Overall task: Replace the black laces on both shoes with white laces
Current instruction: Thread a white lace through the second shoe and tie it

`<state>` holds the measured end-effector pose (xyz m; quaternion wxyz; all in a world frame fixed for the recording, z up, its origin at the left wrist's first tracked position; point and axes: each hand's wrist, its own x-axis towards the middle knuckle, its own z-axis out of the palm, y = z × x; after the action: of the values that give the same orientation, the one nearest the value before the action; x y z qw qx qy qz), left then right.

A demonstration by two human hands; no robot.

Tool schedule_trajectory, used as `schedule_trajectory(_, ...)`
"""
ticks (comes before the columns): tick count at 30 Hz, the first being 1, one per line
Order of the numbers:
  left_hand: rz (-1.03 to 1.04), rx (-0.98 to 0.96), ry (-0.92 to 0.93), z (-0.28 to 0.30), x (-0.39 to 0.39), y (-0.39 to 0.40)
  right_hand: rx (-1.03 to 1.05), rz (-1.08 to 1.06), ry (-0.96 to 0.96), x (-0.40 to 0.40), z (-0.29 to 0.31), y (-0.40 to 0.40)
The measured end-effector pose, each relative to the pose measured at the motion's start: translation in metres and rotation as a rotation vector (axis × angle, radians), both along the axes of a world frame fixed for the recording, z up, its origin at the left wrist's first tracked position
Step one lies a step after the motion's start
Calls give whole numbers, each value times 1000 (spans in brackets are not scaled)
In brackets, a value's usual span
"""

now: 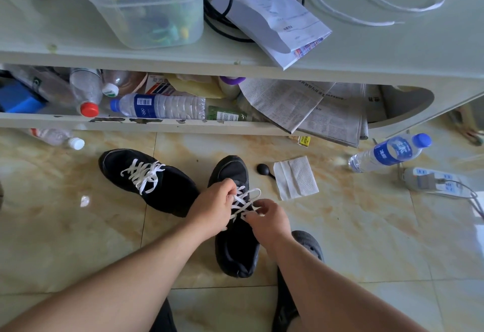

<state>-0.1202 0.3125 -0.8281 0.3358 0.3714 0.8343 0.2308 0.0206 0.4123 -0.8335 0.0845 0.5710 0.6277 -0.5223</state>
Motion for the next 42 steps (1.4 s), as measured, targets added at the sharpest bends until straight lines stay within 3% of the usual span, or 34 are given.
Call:
schedule_trajectory(5,-294,-113,207,7,-5,-1,203,104,-85,-3,-1,-1)
schedule_trajectory(12,-24,-14,68,-9,-2,-11,130,117,35,-1,4,-2)
schedule_trajectory(16,74,55,110,-18,2,-20,28,1,152,-8,4,-3)
schedule_trajectory(20,167,87,145,-18,1,-24,69,111,110,-16,1,2)
schedule_trajectory(26,164,25,131,-24,4,-20,125,206,64,-20,-3,6)
schedule_trajectory(33,9,52,246,-26,4,-23,178,274,18,-24,0,8)
schedule_trajectory(38,124,78,81,-20,2,-21,-73,-119,165,-22,1,8)
schedule_trajectory(42,214,61,-60,-10,6,-19,5,-25,129,-21,6,12)
